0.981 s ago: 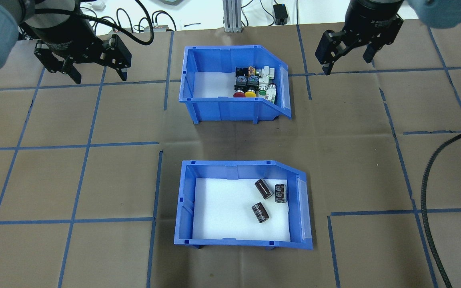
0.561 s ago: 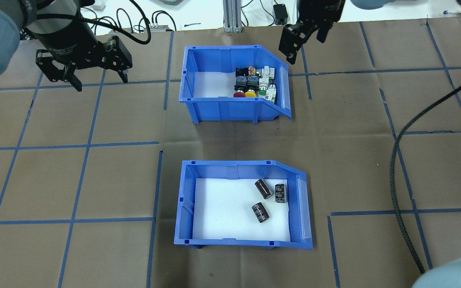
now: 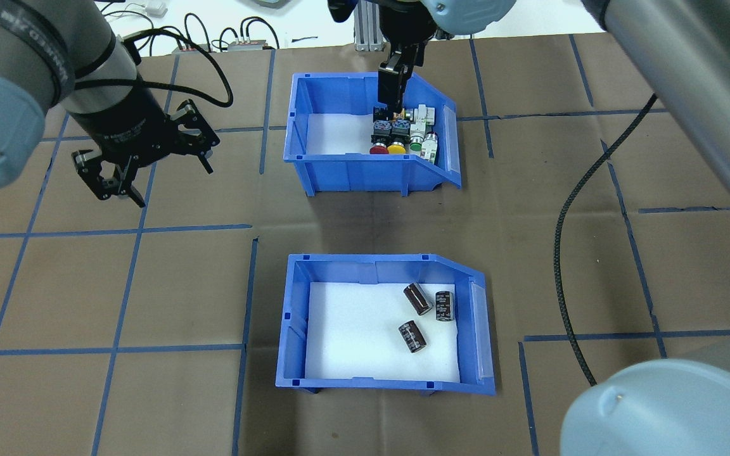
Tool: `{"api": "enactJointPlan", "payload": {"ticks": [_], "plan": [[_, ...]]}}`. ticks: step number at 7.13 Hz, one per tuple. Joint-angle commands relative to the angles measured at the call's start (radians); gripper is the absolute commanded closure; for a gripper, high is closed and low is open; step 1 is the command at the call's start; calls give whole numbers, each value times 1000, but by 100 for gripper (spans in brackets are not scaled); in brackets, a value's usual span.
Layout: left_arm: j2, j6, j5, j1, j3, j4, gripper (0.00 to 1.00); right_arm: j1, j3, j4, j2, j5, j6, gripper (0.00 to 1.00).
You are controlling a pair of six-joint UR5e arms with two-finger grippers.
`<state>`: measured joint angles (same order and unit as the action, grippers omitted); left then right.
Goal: Place battery box in front
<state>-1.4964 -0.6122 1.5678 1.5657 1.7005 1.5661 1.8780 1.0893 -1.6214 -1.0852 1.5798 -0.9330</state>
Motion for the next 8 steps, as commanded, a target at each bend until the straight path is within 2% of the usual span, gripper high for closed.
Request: {"api": "enactJointPlan", "payload": {"ticks": [1, 3, 5, 6, 7, 8], "plan": [[135, -358, -87, 13, 150, -5, 1, 86, 1, -43, 54, 2, -75, 0], [215, -673, -86, 145, 284, -8, 1, 153, 17, -46, 99, 12, -155, 0], [225, -942, -89, 294, 323, -43, 1, 150, 35, -46, 110, 31, -190, 0], [211, -1069, -104, 337, 329, -43, 1, 129, 68, -87, 116, 31, -187, 0], [200, -1139, -223, 368, 361, -69, 1, 116, 105, -165, 128, 52, -175, 0], [180, -1200, -253, 384, 437, -225, 1, 112, 147, -236, 151, 57, -153, 0]]}}
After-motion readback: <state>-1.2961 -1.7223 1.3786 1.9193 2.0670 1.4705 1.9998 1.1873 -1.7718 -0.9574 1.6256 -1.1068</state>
